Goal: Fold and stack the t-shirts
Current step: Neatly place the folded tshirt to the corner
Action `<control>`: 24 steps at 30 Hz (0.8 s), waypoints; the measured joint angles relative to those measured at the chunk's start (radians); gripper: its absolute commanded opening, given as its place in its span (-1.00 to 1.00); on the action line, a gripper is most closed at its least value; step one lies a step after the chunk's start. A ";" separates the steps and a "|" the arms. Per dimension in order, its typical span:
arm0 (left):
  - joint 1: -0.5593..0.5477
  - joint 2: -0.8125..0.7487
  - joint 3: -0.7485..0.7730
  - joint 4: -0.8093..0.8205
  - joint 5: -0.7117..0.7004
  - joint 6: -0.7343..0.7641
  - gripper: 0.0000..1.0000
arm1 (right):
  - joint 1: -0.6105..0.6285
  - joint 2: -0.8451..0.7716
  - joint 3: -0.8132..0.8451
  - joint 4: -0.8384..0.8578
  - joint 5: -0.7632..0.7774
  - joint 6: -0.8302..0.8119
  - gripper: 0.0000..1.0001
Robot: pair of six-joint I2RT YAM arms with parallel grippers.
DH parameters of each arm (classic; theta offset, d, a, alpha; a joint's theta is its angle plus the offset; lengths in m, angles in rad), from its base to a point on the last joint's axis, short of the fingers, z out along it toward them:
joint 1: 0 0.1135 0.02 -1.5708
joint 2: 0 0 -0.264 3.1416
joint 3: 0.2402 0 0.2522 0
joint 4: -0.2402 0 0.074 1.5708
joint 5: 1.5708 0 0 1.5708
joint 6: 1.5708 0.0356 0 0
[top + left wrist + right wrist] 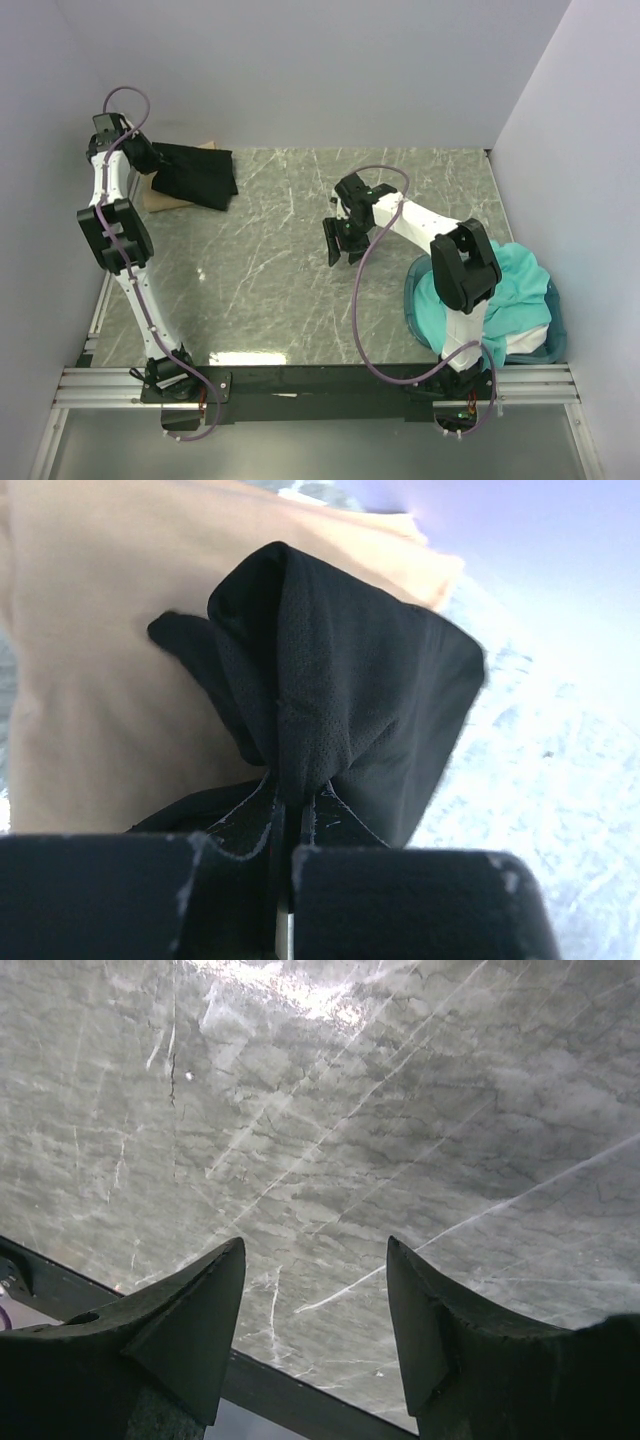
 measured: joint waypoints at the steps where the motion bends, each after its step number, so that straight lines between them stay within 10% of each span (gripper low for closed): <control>1: 0.000 0.000 -0.007 0.002 -0.016 0.000 -0.99 | 0.000 0.004 0.004 0.000 0.000 -0.001 0.30; 24: 0.043 -0.078 -0.074 0.089 -0.082 -0.066 -0.99 | 0.000 0.008 0.030 -0.013 -0.006 -0.018 0.30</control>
